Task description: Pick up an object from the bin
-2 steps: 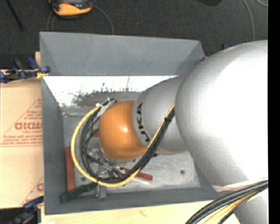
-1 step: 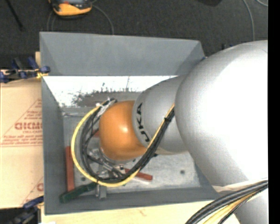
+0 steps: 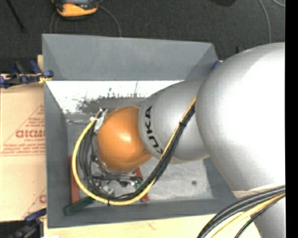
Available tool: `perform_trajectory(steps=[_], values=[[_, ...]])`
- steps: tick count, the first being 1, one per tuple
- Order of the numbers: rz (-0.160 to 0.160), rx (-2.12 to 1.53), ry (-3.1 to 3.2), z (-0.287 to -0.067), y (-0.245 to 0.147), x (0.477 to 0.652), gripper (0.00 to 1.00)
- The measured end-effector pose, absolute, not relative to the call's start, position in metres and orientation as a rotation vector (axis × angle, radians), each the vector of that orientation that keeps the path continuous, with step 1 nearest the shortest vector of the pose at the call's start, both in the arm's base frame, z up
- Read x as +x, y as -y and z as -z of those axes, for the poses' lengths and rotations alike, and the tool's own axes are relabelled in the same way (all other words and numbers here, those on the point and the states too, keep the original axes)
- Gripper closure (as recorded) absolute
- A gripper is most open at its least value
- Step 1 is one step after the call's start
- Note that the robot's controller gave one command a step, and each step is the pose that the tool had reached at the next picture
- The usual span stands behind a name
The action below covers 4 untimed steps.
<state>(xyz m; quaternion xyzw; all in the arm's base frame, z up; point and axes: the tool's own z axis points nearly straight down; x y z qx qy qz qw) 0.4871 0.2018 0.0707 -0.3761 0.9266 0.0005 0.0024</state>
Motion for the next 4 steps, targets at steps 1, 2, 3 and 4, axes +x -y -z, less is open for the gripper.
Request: perform_trajectory(steps=[1, 2, 3, 4], values=[[-0.002, -1.178, -2.908, -0.071, -0.202, 0.487, 1.0], [-0.001, -1.245, -2.887, -0.109, -0.196, 0.489, 1.0], [-0.001, -1.213, -2.901, -0.176, -0.188, 0.487, 1.0], [0.001, -1.249, -2.864, -0.179, -0.18, 0.498, 1.0]])
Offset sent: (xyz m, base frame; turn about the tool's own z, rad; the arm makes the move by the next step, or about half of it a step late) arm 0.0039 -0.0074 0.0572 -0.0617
